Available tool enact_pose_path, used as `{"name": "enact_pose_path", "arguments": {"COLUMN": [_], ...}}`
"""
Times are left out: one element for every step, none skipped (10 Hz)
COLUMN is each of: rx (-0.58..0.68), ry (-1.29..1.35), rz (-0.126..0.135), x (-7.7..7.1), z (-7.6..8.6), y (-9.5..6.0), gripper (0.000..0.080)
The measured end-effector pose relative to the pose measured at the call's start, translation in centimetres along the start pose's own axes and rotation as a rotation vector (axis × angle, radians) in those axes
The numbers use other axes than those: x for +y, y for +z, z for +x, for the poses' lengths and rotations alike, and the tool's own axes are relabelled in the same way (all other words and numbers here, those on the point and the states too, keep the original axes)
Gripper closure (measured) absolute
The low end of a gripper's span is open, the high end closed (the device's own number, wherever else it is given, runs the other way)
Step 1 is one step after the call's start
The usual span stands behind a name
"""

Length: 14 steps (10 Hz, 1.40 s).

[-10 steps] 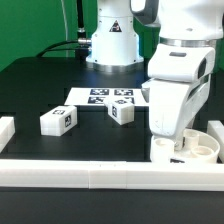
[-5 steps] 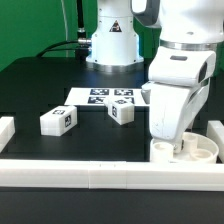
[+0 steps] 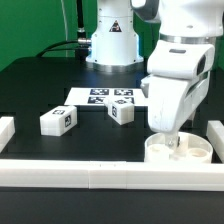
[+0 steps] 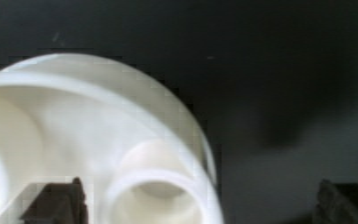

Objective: Assemble stool

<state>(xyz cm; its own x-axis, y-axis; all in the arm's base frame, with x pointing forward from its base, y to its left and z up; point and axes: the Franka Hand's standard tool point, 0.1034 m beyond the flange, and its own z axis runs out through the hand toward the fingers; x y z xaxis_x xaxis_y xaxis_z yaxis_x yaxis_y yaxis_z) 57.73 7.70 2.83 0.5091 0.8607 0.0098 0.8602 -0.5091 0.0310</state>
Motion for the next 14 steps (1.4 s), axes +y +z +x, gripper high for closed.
{"name": "enact_pose_path", "arguments": {"rx": [-0.001, -0.003, -0.006, -0.012, -0.011, -0.011, -0.013, -0.013, -0.013, -0.013, -0.007, 0.001, 0.0, 0.007], "ry": [0.031, 0.054, 0.055, 0.064, 0.061, 0.059, 0.059, 0.059, 0.072, 0.087, 0.182, 0.324, 0.438, 0.569], "rz": [-0.005, -0.009, -0.012, -0.015, -0.022, -0.021, -0.019, -0.018, -0.018, -0.017, -0.019, -0.018, -0.003, 0.022], "x": [-0.6, -1.3, -1.8, -2.0, -2.5, -3.1, -3.2, -3.1, -3.2, -3.2, -3.2, -3.7, -4.2, -4.5], "z": [0.3, 0.5, 0.5, 0.4, 0.1, -0.4, -0.4, -0.4, -0.4, -0.4, -0.4, -0.8, -1.1, -1.3], "y": [-1.0, -2.0, -2.9, -4.1, -5.1, -5.1, -4.9, -4.9, -4.8, -4.8, -4.8, -4.6, -4.4, -4.3], "gripper": [0.0151, 0.0151, 0.015, 0.015, 0.015, 0.015, 0.015, 0.015, 0.015, 0.015, 0.015, 0.015, 0.015, 0.015]}}
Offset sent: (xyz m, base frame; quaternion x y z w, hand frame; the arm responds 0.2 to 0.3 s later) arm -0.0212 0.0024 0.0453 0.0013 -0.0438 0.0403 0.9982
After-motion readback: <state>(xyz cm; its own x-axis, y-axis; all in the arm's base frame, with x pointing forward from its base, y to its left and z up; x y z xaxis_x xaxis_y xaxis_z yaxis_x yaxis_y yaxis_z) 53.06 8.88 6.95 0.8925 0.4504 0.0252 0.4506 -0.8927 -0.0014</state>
